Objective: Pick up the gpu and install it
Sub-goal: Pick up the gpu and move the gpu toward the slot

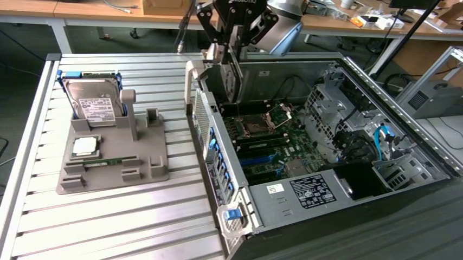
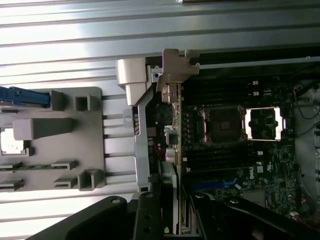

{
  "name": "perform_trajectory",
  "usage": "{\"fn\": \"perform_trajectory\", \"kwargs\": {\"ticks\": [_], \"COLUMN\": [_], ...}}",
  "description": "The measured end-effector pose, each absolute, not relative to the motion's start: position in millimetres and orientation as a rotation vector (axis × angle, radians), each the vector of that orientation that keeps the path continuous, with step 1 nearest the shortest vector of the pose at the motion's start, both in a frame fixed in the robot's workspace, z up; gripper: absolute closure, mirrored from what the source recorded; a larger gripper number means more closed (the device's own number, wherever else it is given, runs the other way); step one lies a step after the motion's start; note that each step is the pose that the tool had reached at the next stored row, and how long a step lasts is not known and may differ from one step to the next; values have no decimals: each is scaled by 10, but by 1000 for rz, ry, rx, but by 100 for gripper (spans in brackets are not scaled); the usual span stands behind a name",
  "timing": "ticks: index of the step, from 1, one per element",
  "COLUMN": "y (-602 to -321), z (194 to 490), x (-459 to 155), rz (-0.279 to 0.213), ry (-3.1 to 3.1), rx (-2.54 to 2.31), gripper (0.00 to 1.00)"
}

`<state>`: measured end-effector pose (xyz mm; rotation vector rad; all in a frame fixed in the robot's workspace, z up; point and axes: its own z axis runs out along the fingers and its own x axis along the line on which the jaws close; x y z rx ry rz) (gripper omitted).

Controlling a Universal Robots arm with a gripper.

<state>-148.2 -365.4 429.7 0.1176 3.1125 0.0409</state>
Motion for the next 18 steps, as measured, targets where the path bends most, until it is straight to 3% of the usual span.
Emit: {"fn": "perform_trajectory", "kwargs": {"ticks": [18], "y": [-3654], "z": [4270], "x": [-1419], "rz": [22], "ry": [3112], "rx": [117], "gripper": [73]}}
